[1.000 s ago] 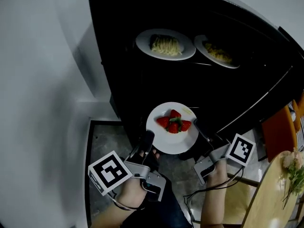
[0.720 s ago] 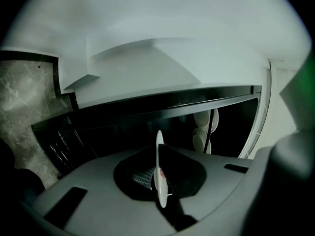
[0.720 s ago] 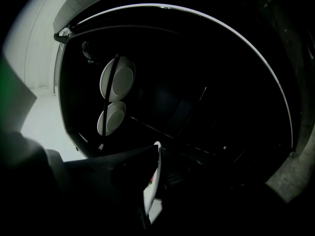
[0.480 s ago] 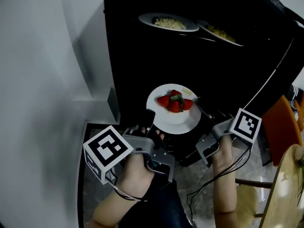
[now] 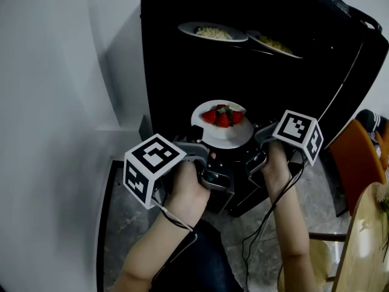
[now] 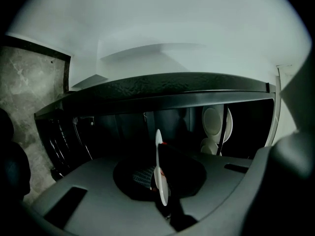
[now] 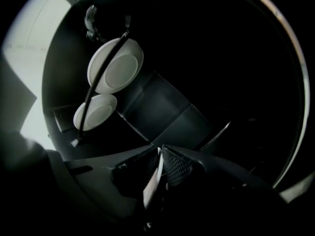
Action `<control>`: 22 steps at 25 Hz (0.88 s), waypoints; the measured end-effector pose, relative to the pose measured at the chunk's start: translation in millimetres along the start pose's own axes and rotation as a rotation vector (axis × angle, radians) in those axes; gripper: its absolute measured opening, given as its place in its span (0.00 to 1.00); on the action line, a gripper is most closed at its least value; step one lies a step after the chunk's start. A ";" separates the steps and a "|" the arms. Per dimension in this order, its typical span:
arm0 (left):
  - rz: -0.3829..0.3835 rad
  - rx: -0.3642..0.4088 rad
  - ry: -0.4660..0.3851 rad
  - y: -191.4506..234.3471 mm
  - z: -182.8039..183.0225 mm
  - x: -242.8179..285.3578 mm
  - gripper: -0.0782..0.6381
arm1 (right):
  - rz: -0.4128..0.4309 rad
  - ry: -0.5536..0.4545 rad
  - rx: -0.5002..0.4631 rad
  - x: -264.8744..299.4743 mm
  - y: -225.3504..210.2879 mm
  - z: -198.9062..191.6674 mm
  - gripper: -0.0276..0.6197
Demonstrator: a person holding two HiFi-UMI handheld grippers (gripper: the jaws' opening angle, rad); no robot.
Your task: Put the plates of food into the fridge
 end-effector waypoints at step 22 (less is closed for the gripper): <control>-0.007 -0.035 -0.024 6.7 -4.1 29.9 0.14 | -0.062 -0.213 -0.563 -16.8 1.7 5.5 0.11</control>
Point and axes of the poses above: the fingertips, and each gripper's own axes: x forward along the fingers, y to its left, z out of its top, the point moved 4 cm from there along -x, backward along the fingers, and after that the axes turned 6 degrees about x, right-handed, at the moved point
